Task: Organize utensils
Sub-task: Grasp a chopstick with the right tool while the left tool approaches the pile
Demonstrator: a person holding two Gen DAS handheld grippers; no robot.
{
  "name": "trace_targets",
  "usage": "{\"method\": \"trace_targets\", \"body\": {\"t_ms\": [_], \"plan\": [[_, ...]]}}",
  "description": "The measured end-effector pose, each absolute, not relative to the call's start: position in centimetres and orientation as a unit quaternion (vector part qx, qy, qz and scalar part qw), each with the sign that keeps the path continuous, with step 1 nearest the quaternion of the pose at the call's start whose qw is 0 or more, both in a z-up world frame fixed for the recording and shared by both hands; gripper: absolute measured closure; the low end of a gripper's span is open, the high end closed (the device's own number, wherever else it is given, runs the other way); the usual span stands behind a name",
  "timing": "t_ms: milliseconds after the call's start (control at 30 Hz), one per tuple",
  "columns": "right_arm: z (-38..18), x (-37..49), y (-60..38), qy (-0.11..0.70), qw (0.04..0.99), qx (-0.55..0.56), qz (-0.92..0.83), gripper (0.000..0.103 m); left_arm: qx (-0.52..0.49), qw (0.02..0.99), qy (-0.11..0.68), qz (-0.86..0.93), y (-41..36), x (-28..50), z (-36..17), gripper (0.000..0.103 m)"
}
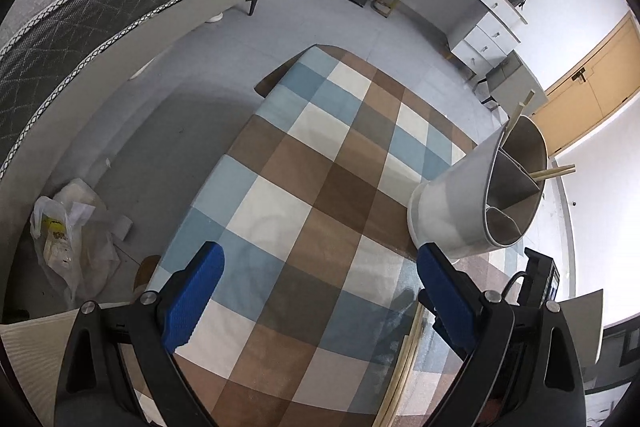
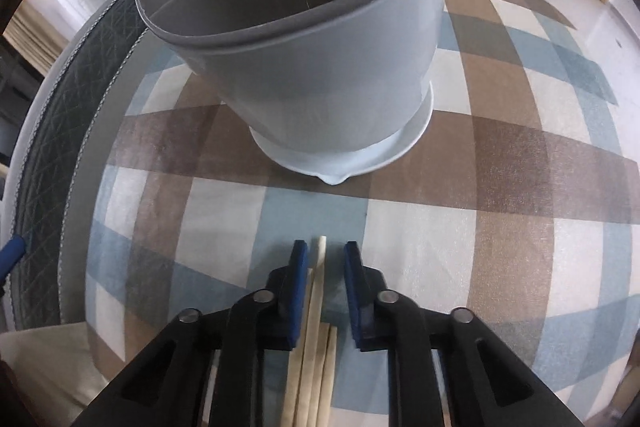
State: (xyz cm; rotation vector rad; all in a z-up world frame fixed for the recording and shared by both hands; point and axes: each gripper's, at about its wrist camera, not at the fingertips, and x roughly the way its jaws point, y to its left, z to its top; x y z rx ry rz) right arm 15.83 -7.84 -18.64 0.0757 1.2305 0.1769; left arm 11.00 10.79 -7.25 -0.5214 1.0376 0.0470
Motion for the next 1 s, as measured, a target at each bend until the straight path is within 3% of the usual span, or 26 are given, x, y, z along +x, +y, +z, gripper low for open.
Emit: {"method": "trace_targets", "body": {"t_ms": [667, 1000], "plan": [[-12.4, 11.9, -15.3, 0.464, 0.865, 0.161, 0.102, 0.099, -0.198, 0.838, 0.507, -0.021, 8.0, 11.1, -8.7, 0.009], [-10.2, 8.6, -18.4, 0.411, 0.885, 0.189, 0.110, 0.099, -0.113, 0.800, 0.582, -0.095, 2.6, 10.4, -12.1, 0.009]]}}
